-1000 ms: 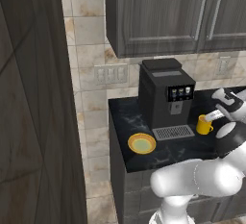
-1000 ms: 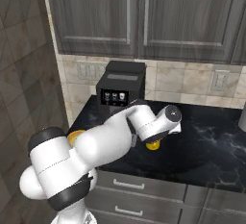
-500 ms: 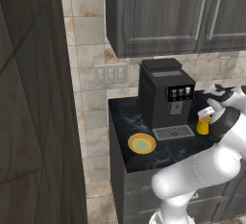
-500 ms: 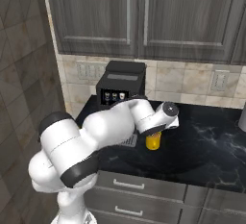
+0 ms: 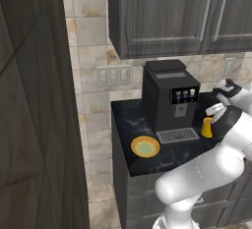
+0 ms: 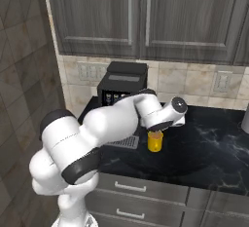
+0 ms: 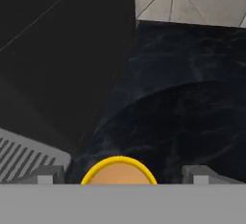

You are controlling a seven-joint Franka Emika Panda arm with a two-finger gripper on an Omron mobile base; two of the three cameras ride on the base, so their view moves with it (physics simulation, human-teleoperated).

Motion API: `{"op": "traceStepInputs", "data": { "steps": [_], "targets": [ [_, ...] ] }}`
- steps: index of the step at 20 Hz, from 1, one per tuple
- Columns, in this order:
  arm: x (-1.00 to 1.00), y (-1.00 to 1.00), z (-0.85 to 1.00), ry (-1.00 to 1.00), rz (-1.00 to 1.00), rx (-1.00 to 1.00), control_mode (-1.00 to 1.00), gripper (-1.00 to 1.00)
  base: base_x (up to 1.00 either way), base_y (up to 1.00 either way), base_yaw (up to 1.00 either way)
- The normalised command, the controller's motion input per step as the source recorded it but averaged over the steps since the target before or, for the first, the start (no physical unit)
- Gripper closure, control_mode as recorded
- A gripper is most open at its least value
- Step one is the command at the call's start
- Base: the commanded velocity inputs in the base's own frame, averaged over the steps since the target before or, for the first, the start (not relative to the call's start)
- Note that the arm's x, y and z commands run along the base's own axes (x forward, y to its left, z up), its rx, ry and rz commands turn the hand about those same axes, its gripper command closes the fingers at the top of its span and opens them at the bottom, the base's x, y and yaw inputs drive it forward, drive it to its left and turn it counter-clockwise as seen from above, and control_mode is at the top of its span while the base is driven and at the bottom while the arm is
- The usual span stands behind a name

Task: Take a sugar cube from the saucer and place it inside the coffee. Then, grab milk from the fridge and place it next to the coffee on the counter to sweeten the coffee.

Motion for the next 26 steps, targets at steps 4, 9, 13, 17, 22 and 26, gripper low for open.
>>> {"op": "traceStepInputs", "data": {
  "steps": [4,9,13,17,22,26],
  "targets": [
    [-0.83,-0.01,0.56,0.0,-0.11,0.03,-1.0,-1.0,0.0,0.0,0.0],
    [-0.99,0.03,0.59,0.0,-0.21,0.0,-1.0,-1.0,0.0,0.0,0.0],
    [-0.89,0.44,0.51,0.06,-0.3,0.0,-1.0,-1.0,0.0,0.0,0.0],
    [-0.68,0.95,0.3,0.07,-0.36,0.0,-1.0,-1.0,0.0,0.0,0.0],
    [-0.3,1.0,0.13,0.15,-0.36,-0.02,-1.0,-1.0,0.0,0.0,0.0],
    [-0.13,1.0,0.21,0.13,-0.2,-0.02,-1.0,-1.0,0.0,0.0,0.0]
  ]
}}
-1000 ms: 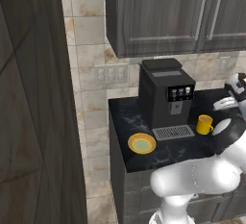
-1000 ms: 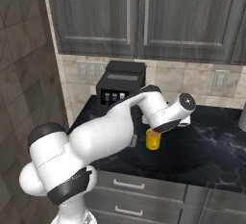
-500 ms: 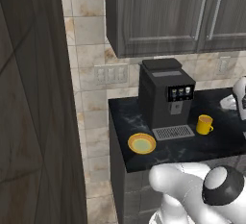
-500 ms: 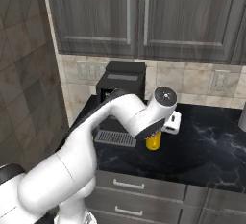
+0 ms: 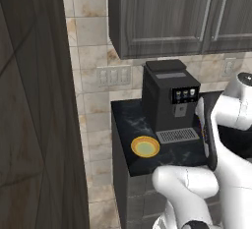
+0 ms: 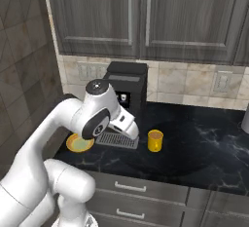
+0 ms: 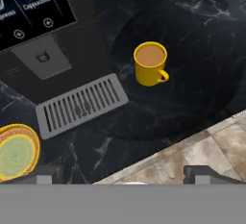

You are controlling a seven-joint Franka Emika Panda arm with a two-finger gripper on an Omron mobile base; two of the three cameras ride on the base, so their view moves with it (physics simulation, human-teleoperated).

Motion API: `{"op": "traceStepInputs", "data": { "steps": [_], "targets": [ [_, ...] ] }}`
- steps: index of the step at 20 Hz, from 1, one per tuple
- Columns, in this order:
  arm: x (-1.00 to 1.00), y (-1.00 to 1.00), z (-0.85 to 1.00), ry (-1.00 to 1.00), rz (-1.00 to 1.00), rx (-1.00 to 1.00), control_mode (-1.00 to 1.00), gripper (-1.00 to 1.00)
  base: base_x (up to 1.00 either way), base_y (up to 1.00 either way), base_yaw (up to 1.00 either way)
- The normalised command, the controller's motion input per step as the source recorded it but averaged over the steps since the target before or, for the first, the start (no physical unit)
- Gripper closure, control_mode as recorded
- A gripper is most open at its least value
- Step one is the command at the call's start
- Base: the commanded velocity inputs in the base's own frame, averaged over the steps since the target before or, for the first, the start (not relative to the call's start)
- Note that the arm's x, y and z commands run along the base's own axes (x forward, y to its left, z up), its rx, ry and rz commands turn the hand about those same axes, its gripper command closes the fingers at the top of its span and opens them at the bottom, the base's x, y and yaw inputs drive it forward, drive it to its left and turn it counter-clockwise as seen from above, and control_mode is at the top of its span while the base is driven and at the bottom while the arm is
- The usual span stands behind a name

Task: Take a sugar cube from the saucer and place it inside the coffee. Then, grab milk from the fridge and place it next to the coffee on the counter to sweeten the coffee.

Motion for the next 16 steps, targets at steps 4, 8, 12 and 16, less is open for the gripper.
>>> {"op": "traceStepInputs", "data": {
  "steps": [4,8,12,16],
  "targets": [
    [-0.09,0.83,0.44,0.13,-0.02,0.0,-1.0,-1.0,0.0,0.0,0.0],
    [-0.01,0.48,0.35,0.02,0.04,0.0,-1.0,-1.0,0.0,0.0,0.0],
    [0.0,0.0,0.0,0.0,0.0,0.0,-1.0,-1.0,0.0,0.0,0.0],
    [-0.25,0.0,0.0,-0.01,0.0,0.0,-1.0,-1.0,0.0,0.0,0.0]
  ]
}}
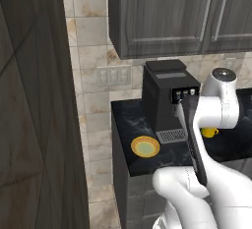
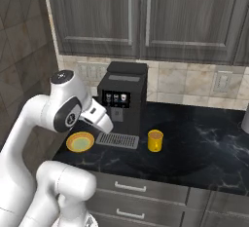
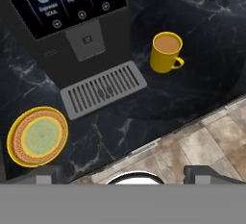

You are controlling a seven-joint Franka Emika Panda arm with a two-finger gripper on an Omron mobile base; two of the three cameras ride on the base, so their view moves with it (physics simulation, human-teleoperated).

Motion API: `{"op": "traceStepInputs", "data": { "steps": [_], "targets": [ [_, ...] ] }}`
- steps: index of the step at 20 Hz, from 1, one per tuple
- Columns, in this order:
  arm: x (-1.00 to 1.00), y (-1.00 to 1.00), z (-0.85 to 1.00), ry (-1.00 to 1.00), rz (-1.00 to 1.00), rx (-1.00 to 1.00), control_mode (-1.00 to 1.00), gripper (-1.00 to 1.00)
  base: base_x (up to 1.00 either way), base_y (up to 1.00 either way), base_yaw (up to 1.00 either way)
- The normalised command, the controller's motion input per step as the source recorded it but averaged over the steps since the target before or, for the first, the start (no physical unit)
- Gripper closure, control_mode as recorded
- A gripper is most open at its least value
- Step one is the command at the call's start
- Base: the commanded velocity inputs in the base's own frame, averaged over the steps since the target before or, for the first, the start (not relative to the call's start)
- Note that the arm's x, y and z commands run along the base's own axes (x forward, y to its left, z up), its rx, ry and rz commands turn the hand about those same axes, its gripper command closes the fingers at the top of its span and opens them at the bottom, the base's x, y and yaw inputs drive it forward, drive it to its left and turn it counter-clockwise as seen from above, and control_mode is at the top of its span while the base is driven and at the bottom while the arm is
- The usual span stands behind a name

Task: Take a sugar cube from the saucer and place it inside the coffee. Then, grab milk from the fridge and place it next to the coffee on the counter to sweeten the coffee.

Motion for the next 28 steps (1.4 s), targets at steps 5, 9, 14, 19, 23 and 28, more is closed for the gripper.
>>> {"op": "traceStepInputs", "data": {
  "steps": [5,9,14,19,23,28],
  "targets": [
    [-0.57,0.0,0.0,-0.06,0.01,0.0,-1.0,-1.0,0.0,0.0,0.0],
    [0.0,0.0,0.0,0.0,0.0,0.0,1.0,-1.0,-0.41,-0.08,-0.13],
    [0.0,0.0,0.0,0.0,0.0,0.0,1.0,-1.0,-0.23,-0.34,-0.44],
    [0.0,0.0,0.0,0.0,0.0,0.0,1.0,-1.0,-0.02,-0.51,-0.64],
    [0.0,0.0,0.0,0.0,0.0,0.0,1.0,-1.0,0.0,-0.5,-0.68],
    [0.0,0.0,0.0,0.0,0.0,0.0,1.0,-1.0,0.0,-0.52,-0.7]
  ]
}}
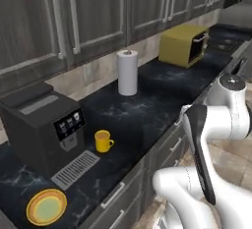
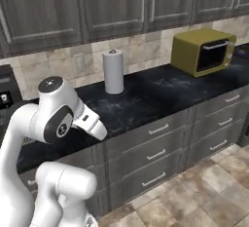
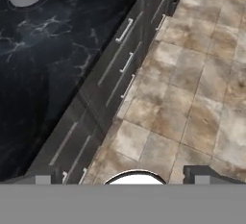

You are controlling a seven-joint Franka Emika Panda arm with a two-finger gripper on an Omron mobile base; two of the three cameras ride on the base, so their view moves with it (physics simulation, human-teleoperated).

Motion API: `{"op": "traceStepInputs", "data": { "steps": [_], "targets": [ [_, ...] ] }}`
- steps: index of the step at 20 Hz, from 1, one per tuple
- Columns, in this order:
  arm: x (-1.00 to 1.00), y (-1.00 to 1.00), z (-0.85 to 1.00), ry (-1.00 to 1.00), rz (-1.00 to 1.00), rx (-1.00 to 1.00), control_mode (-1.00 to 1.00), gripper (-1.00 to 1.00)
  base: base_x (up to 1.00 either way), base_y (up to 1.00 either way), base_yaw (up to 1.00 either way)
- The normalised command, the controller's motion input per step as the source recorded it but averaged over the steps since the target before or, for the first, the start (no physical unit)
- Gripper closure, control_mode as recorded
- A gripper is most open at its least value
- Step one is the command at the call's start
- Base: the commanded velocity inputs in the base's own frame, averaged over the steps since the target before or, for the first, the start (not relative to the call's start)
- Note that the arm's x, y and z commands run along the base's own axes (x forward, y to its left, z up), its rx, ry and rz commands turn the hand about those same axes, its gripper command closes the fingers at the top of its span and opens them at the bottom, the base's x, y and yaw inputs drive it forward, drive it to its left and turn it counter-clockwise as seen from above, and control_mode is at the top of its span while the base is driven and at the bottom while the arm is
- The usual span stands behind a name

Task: Take a sugar cube from the saucer and place it inside the coffee. Then, grab milk from the fridge and place it next to the coffee on the counter to sweeten the coffee.

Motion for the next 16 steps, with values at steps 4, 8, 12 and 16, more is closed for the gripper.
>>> {"op": "traceStepInputs", "data": {
  "steps": [4,8,12,16],
  "targets": [
    [0.0,0.0,0.0,0.0,0.0,0.0,1.0,-1.0,0.0,-0.58,-0.7],
    [0.0,0.0,0.0,0.0,0.0,0.0,1.0,-1.0,0.0,-0.55,-0.67],
    [0.0,0.0,0.0,0.0,0.0,0.0,1.0,-1.0,0.12,-0.51,-0.58],
    [0.0,0.0,0.0,0.0,0.0,0.0,1.0,-1.0,0.61,-0.63,-0.43]
  ]
}}
